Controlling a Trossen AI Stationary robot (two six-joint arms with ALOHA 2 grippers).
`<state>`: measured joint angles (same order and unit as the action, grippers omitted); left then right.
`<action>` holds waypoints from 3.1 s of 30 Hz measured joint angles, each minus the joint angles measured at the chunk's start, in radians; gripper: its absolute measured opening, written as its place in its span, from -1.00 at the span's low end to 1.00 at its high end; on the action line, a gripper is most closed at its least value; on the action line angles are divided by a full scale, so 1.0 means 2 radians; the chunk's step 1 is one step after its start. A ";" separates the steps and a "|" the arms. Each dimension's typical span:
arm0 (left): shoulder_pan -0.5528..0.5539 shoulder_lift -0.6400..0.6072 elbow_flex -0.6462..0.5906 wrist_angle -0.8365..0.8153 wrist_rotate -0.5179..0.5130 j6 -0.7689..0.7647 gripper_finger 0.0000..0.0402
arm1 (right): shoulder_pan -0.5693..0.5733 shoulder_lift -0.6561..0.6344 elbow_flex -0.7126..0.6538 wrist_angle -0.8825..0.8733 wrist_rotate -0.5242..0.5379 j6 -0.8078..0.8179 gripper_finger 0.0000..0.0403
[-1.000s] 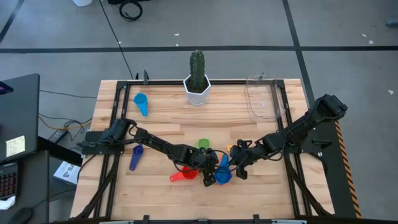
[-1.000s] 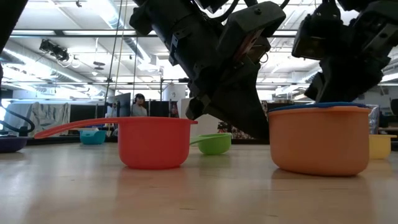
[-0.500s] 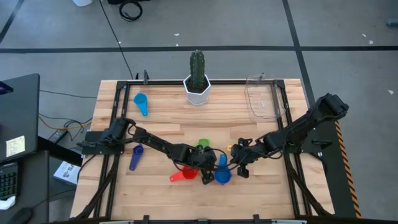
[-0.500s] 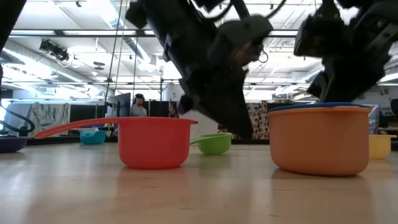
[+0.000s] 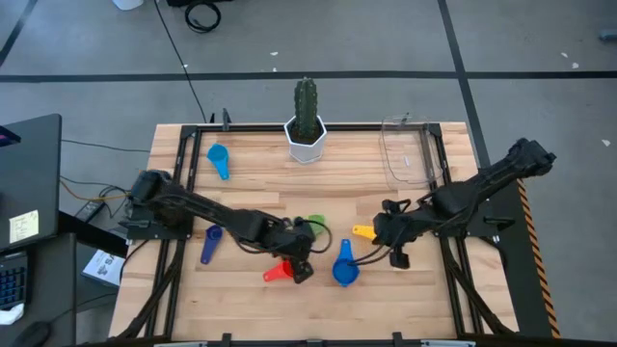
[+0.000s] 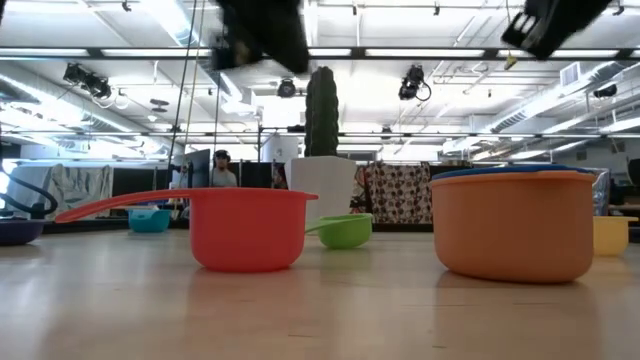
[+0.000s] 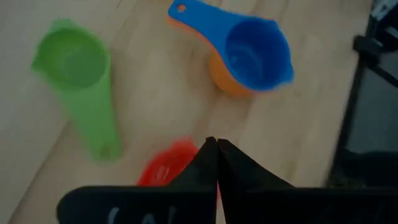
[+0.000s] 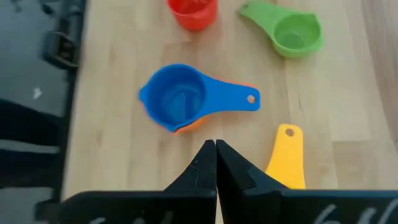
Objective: Nest measuring cups in basket
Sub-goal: Adjust the stacked measuring cups
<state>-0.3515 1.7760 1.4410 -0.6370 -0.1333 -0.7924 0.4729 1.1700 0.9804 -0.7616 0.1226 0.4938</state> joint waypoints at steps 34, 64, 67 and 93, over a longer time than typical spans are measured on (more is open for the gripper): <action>-0.071 -0.050 -0.021 -0.098 0.010 0.137 -0.59 | 0.067 -0.013 0.054 -0.045 0.020 0.045 -0.98; 0.064 0.021 -0.020 0.089 -0.013 0.222 -0.59 | 0.040 0.191 0.000 0.247 -0.117 0.112 -0.98; 0.076 0.033 -0.019 0.109 0.010 0.261 -0.59 | 0.050 0.216 0.000 0.280 -0.121 0.127 -0.98; 0.149 0.111 -0.021 0.227 0.179 0.444 -0.98 | 0.099 0.276 -0.007 0.301 0.044 0.242 -0.98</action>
<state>-0.0543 1.9977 1.3988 -0.1838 0.2253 0.0951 0.6706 1.7222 0.9654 -0.1600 0.2104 0.9784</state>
